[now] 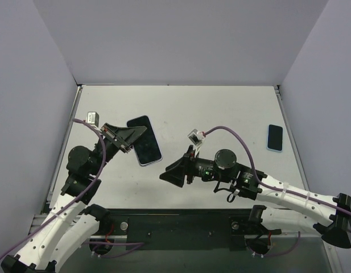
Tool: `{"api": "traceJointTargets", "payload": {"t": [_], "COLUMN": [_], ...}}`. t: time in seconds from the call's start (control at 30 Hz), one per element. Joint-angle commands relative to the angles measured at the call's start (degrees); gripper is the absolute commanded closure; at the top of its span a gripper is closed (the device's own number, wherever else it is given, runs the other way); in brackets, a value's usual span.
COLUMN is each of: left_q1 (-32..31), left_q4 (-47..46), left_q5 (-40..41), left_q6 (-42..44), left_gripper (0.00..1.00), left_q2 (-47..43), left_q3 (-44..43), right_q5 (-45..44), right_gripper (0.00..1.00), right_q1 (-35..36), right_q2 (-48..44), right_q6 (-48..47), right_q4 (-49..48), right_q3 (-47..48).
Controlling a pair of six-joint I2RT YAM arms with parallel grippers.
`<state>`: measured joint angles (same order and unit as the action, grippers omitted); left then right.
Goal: Take the phone out of the phone case
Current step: Remove the phone case from the phone.
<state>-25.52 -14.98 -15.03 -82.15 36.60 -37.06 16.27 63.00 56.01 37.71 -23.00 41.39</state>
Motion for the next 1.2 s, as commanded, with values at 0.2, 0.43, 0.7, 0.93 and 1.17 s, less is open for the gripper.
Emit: {"api": "traceJointTargets", "payload": {"t": [0.2,0.43,0.7,0.93,1.17], "left_q1": [-0.06,0.03,0.03,0.03,0.29], "left_q4": [1.27,-0.3,-2.42,-5.41,-9.71], "left_q5": [-2.37,-3.61,-5.98,-7.73,-12.48], "left_q6": [8.5,7.62,4.89,-0.37,-9.94], "left_gripper": [1.0,1.0,1.0,1.0,1.0], "left_q2": [-0.04,0.4,0.23,1.19,4.18], "left_q3": [-3.37,-3.46,-3.98,-4.25,-5.04], "right_q5": [15.28,20.37,23.54,27.66,30.39], "right_gripper": [0.6,0.67,0.71,0.83,0.96], "right_q1": [-6.31,-7.45,-10.27,-10.36,-10.01], "right_q2": [3.31,6.3,9.38,10.0,8.86], "right_q6": [10.71,12.64,19.06,16.43,8.09], "right_q4": [-7.67,-12.93,-22.96,-23.58,-20.25], "right_q3": [7.21,7.75,5.37,4.41,3.61]}}
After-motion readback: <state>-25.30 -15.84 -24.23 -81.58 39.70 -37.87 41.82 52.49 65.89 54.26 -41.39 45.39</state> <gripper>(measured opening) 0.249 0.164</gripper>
